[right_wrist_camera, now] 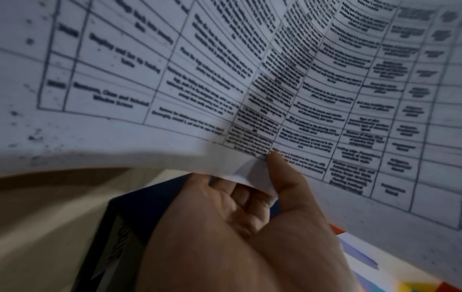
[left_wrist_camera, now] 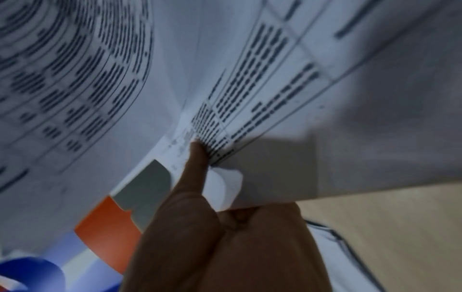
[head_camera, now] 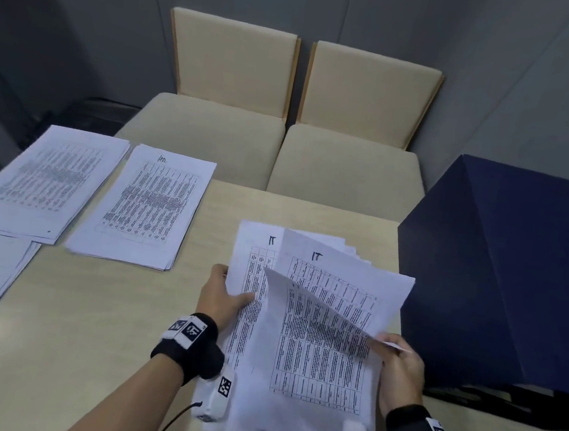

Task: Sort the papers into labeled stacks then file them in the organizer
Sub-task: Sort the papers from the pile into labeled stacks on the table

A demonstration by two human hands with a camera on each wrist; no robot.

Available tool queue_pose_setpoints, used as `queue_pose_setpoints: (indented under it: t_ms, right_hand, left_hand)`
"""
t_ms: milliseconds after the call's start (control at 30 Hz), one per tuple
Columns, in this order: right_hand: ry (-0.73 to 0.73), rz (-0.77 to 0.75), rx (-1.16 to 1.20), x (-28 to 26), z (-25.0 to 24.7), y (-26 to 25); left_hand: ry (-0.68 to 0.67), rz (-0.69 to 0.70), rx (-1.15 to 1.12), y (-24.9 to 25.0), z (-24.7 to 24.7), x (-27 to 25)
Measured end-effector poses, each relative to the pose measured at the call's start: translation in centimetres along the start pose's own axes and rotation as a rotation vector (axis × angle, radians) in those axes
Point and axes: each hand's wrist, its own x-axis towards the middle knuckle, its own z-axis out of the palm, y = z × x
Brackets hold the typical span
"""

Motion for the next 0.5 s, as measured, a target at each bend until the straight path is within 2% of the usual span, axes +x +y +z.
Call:
queue_pose_setpoints:
  t_ms: [100,233,333,400,500]
  right_hand:
    - [-0.085,-0.008,0.047,0.1,-0.3,0.0]
    - [-0.030,0.036,0.079,0.5,0.1,0.6]
    - [-0.065,0.020,0.129,1.2,0.9,1.4]
    - [-0.108,0.081,0.129,1.4,1.5,1.8]
    - [-0.156,0.092,0.043,1.6,1.7,2.4]
  left_hand:
    - [-0.045,0.056,0.086,-0.4,0.4,0.4]
    - [-0.110,0.016,-0.149,-0.4,0.3,0.0]
    - [-0.175,-0.038,-0.309,0.5,0.0,-0.3]
    - [-0.262,-0.075,-0.370,0.8,-0.3,-0.2]
    - [-0.492,-0.097,-0.316,1.2,-0.9,-0.3]
